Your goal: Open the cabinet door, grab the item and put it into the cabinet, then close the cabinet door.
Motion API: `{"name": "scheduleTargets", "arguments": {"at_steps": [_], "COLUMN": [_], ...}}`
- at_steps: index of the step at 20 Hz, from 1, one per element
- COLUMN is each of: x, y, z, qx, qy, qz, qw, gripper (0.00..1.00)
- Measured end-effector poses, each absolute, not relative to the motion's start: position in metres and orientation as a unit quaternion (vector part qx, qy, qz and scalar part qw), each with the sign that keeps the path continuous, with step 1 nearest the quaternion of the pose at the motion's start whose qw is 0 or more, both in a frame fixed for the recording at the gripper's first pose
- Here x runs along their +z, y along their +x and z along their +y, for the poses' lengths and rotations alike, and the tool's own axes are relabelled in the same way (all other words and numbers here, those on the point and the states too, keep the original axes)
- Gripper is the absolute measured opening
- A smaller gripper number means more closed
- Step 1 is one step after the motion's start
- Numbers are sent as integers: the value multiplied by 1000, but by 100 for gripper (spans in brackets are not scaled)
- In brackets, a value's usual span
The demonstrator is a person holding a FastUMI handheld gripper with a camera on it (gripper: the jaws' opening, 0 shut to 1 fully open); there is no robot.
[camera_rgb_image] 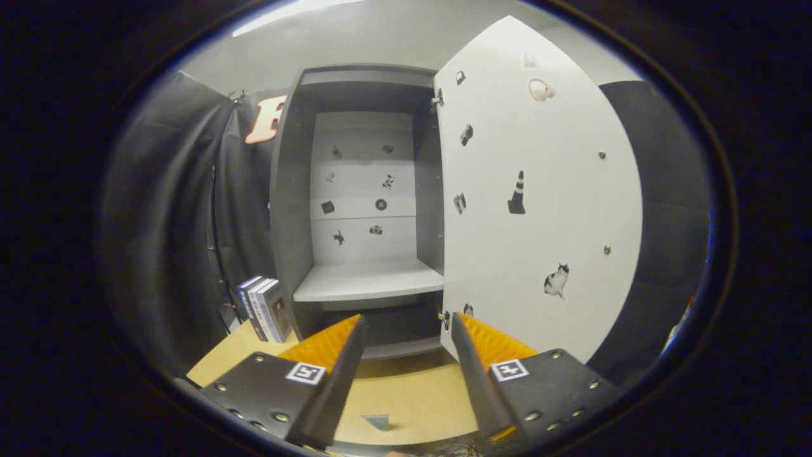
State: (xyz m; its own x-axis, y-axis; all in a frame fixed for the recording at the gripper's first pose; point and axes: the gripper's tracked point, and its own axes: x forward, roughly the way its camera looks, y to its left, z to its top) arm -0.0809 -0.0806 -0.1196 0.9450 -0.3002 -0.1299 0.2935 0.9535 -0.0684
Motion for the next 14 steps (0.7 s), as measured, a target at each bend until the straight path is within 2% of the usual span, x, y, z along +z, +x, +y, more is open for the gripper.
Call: {"name": "scheduleTargets", "arguments": {"at_steps": [2, 14], "x": [-148, -347], "y": [-77, -60], "z": [-76, -47], "qx": [-147, -105], "qy": [-22, 38], "qz": [87, 248], "qw": [985, 962], "gripper": [97, 98]}}
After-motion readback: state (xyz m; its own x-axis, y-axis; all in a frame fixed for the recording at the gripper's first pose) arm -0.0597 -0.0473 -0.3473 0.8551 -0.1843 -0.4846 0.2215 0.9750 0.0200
